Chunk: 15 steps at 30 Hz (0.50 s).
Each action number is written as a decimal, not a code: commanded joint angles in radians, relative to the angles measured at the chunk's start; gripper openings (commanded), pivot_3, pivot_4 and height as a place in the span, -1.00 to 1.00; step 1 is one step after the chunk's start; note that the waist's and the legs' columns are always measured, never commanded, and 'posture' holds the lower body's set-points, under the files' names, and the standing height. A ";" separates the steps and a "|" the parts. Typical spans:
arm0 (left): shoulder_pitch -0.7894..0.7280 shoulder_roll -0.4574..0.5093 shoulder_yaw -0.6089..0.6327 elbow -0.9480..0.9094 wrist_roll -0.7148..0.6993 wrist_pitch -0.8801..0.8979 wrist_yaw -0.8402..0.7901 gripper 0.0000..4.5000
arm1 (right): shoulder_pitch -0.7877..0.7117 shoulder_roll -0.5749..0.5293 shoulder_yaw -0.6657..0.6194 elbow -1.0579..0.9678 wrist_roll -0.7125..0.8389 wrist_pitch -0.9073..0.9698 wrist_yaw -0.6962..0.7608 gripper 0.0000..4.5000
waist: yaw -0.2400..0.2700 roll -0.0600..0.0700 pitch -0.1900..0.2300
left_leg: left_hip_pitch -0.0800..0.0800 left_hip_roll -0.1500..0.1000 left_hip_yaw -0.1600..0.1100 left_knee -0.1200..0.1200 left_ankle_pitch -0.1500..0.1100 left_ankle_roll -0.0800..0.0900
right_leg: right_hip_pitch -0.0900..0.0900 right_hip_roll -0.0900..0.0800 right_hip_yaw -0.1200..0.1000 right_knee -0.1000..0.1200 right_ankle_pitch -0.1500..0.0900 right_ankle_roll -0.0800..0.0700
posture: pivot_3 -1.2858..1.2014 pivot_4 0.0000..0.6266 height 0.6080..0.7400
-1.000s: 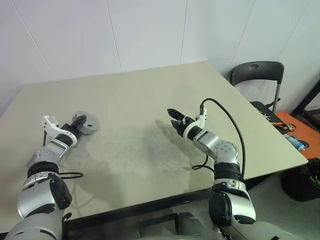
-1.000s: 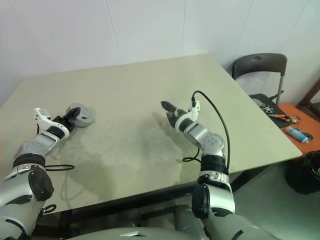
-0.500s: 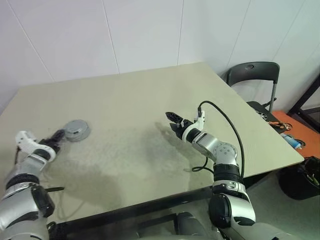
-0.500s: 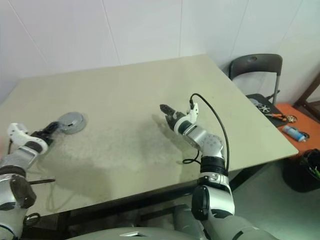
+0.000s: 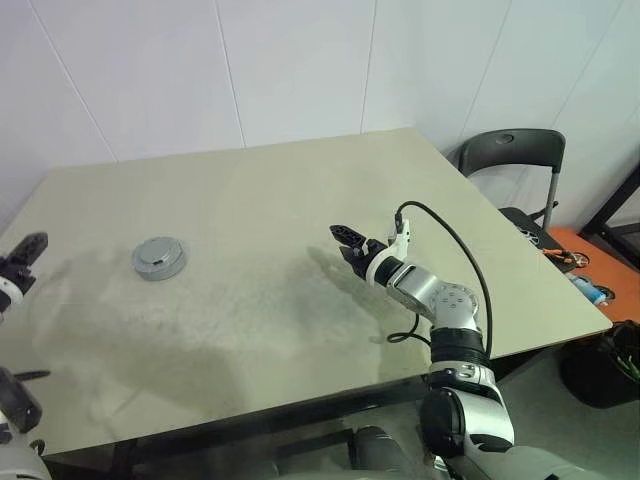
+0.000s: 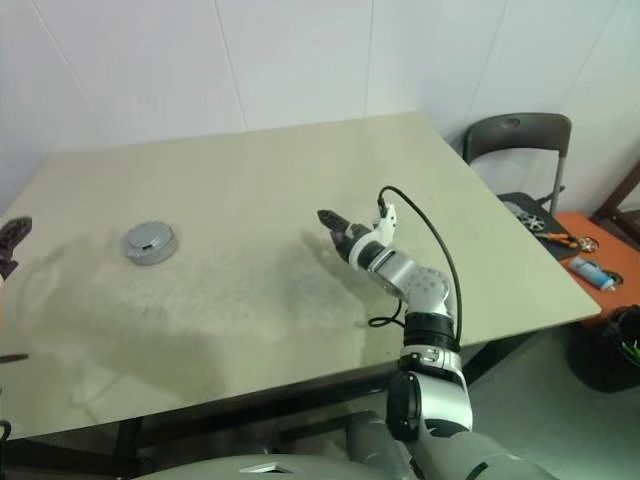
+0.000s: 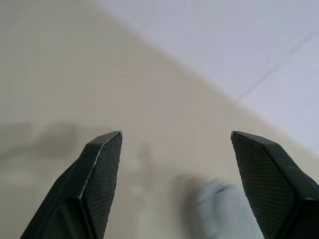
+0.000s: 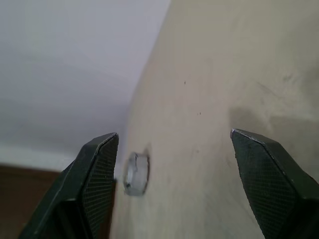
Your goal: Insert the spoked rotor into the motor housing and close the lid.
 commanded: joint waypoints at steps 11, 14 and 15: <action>-0.005 -0.247 -0.482 -0.672 0.125 0.140 -0.566 0.65 | -0.118 -0.386 0.379 -0.357 -0.199 0.081 0.355 0.65 | -0.011 0.001 0.000 | -0.001 0.000 0.001 0.000 0.000 0.000 | -0.001 0.000 0.000 -0.001 0.000 0.000 | 0.03 -1.00 1.00; 0.087 -0.247 -0.551 -0.865 0.128 0.151 -0.593 0.65 | -0.138 -0.406 0.379 -0.341 -0.228 0.060 0.391 0.65 | -0.009 0.000 0.000 | -0.001 0.000 0.002 0.000 0.000 0.000 | -0.002 -0.001 0.001 -0.001 0.000 0.000 | 0.03 -1.00 1.00; 0.105 -0.248 -0.553 -0.912 0.114 0.179 -0.586 0.65 | -0.137 -0.405 0.375 -0.347 -0.233 0.056 0.395 0.65 | -0.007 0.000 0.001 | -0.001 0.000 0.002 0.000 0.000 0.000 | -0.002 0.000 0.001 -0.001 0.000 0.000 | 0.03 -1.00 1.00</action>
